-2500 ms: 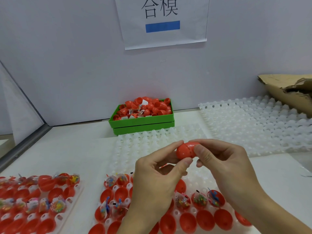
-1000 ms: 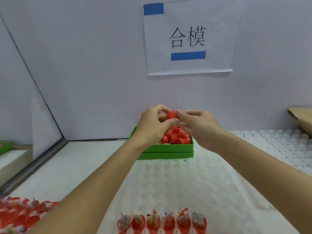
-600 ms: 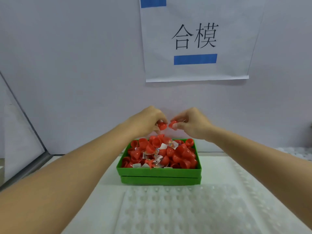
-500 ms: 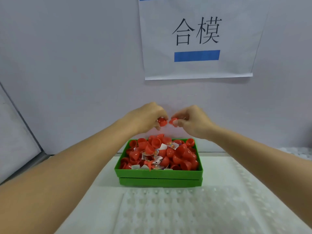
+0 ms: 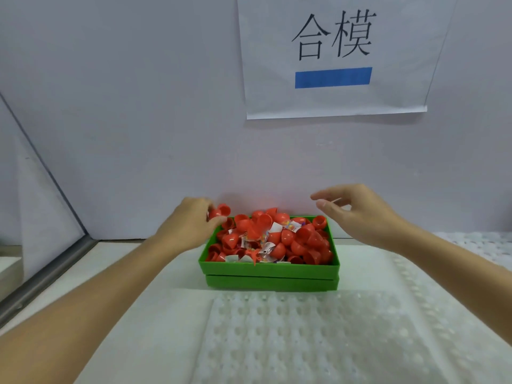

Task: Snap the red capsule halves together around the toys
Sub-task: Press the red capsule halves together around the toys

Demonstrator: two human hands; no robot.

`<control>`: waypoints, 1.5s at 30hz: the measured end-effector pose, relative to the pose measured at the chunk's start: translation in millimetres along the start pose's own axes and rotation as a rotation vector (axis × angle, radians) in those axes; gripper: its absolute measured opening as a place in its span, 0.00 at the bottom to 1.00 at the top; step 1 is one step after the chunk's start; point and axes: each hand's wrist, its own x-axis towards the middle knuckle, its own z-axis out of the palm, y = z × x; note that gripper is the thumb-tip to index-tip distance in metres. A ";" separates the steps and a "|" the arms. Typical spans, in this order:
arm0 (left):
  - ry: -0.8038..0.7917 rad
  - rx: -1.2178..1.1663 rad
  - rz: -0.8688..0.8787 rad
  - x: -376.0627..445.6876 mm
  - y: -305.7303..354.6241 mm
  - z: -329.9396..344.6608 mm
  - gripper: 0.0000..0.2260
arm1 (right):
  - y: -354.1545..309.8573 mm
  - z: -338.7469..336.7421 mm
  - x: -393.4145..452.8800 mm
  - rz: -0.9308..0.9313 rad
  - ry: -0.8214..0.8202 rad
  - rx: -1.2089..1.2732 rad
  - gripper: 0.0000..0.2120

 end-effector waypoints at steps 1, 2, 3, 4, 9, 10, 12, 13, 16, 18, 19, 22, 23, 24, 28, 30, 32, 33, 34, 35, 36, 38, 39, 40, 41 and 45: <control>-0.014 0.006 -0.032 -5.3 -2.4 4.6 0.11 | -0.7 -0.7 -6.9 0.002 0.003 0.005 0.11; -0.029 -0.007 -0.059 -10.1 -3.1 9.0 0.10 | -1.7 -1.3 -13.4 0.004 0.008 0.011 0.11; -0.046 -0.038 -0.074 -14.9 -2.7 13.0 0.10 | -2.5 -1.8 -20.4 0.005 0.012 0.015 0.11; -0.065 -0.074 -0.078 -20.0 -0.8 15.3 0.10 | -3.3 -2.3 -27.1 0.006 0.017 0.014 0.11; 0.014 -0.087 -0.056 -46.9 10.6 8.4 0.17 | -6.5 -11.8 -65.4 0.006 0.083 0.020 0.09; 0.057 -0.075 -0.045 -52.6 14.4 4.8 0.17 | -7.1 -15.0 -74.6 0.006 0.100 0.033 0.09; 0.138 -0.123 -0.019 -65.7 27.3 -2.7 0.15 | -8.3 -19.9 -94.4 0.022 0.110 0.068 0.09; 0.170 -0.161 -0.006 -73.1 36.5 -6.1 0.13 | -8.8 -21.6 -104.2 0.036 0.107 0.090 0.09; 0.205 -0.284 0.033 -101.3 69.4 -12.0 0.08 | -10.1 -22.8 -134.5 0.065 0.106 0.159 0.09; 0.171 -0.367 0.059 -126.3 91.5 -14.3 0.07 | -12.0 -22.4 -153.5 0.072 0.092 0.200 0.09; 0.136 -0.394 0.079 -139.1 100.3 -14.7 0.07 | -12.9 -21.9 -162.5 0.070 0.072 0.204 0.10; -0.058 -0.431 0.163 -179.3 119.8 -9.6 0.06 | -15.7 -19.1 -190.4 0.067 -0.008 0.153 0.12; -0.121 -0.435 0.180 -191.1 123.8 -5.9 0.07 | -17.1 -16.9 -199.3 0.070 -0.036 0.136 0.12; -0.168 -0.433 0.188 -201.6 126.6 -1.8 0.07 | -18.7 -13.4 -207.7 0.070 -0.058 0.118 0.13; -0.255 -0.401 0.178 -228.4 133.0 14.4 0.09 | -24.8 0.0 -235.9 0.055 -0.055 0.070 0.11; -0.245 -0.384 0.173 -235.2 132.9 19.9 0.10 | -26.9 3.1 -244.3 0.035 -0.050 0.026 0.10; -0.235 -0.363 0.179 -240.0 130.8 24.5 0.11 | -27.1 5.0 -250.4 0.007 -0.062 -0.009 0.11; -0.231 -0.347 0.187 -241.6 130.0 26.2 0.11 | -27.3 5.6 -253.0 -0.005 -0.070 -0.016 0.11; -0.223 -0.339 0.194 -243.9 129.0 27.6 0.11 | -27.8 7.1 -255.9 -0.015 -0.083 -0.020 0.11; -0.208 -0.345 0.199 -245.8 128.2 28.6 0.11 | -27.9 8.9 -258.5 -0.022 -0.094 -0.019 0.12; -0.190 -0.355 0.206 -247.6 127.9 29.8 0.11 | -27.5 11.0 -261.5 -0.026 -0.104 -0.023 0.15; -0.173 -0.382 0.223 -253.5 128.9 33.3 0.12 | -24.7 16.5 -266.9 -0.025 -0.124 -0.048 0.20; -0.178 -0.393 0.232 -256.7 130.1 35.3 0.12 | -23.4 19.0 -268.4 -0.024 -0.133 -0.059 0.20; -0.185 -0.394 0.240 -259.2 131.4 37.2 0.12 | -22.8 21.0 -269.2 -0.024 -0.138 -0.068 0.20; -0.188 -0.387 0.247 -260.9 132.6 38.6 0.12 | -22.2 22.5 -269.7 -0.020 -0.144 -0.071 0.20; -0.169 -0.343 0.236 -261.5 133.0 41.2 0.16 | -21.8 26.2 -269.7 -0.004 -0.181 -0.100 0.23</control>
